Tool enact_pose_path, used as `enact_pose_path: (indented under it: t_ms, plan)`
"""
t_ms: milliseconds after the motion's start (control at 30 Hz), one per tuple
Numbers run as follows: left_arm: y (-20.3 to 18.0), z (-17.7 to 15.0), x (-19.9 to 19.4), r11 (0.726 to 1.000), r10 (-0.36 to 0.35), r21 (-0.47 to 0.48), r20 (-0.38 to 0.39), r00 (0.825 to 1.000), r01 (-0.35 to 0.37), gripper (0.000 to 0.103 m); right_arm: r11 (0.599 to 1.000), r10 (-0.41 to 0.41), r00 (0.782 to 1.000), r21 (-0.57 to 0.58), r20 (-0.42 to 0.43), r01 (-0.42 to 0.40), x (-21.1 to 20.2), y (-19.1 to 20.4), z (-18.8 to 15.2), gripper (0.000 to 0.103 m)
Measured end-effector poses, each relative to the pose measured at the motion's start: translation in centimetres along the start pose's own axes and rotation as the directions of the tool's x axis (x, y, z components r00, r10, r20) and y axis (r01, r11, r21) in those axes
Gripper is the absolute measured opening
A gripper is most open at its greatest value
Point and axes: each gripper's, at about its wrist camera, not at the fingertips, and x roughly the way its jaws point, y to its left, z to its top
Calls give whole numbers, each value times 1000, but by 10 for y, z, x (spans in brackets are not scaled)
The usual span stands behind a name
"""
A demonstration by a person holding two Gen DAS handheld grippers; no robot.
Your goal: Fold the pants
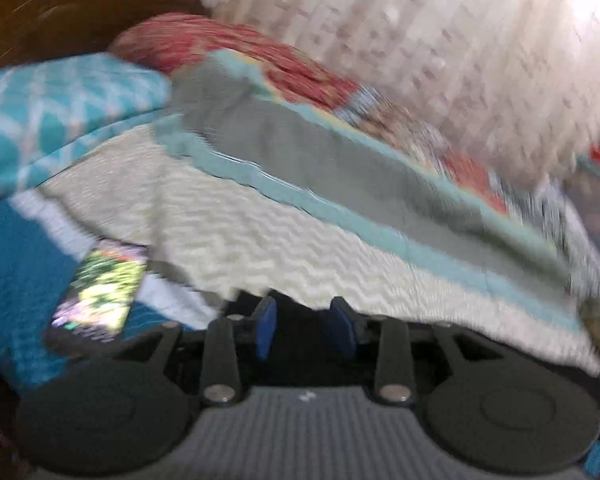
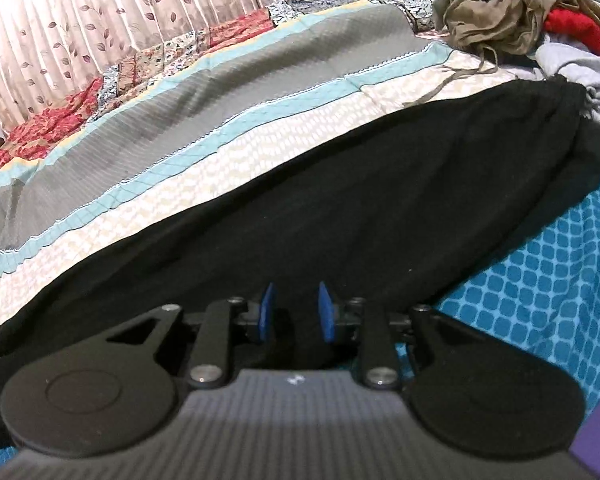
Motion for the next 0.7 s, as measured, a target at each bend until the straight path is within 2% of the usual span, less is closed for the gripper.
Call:
enact_pose_path:
  t_ms: [100,167,233,267,300,367,533,700]
  plan:
    - [-43,-16,32,991,41,134,-76,996,-30,31,1000,-1,1000,-20,-16,0,2,3,-2,29]
    - [-60,-32,53,983,81,172,-143,986,-55,31,1000,-7,999,-29,-43,6,7,2,-4,32]
    - [-65,-48,75,979,138,175,-224,965,-99,30,1000,-11,998,-20,-61,9,14,-2,-10,32]
    - [-62,-58,85,981,152,156,-266,952,-114,29,1000,3,999,-12,-44,-3,13,-5,-14,32]
    - [-59,-64,88,982,157,143,-280,947,-121,29,1000,13,999,-8,-32,-13,13,-7,-17,32]
    - [-60,-70,87,978,166,167,-259,952,-125,30,1000,24,1000,-5,-13,-24,12,-6,-20,33]
    - [-63,-66,87,974,179,184,-266,947,-133,31,999,42,997,-9,59,-42,9,-8,-33,33]
    - [-65,-70,88,969,192,202,-259,947,-141,31,999,48,997,-10,67,-48,9,-9,-32,33]
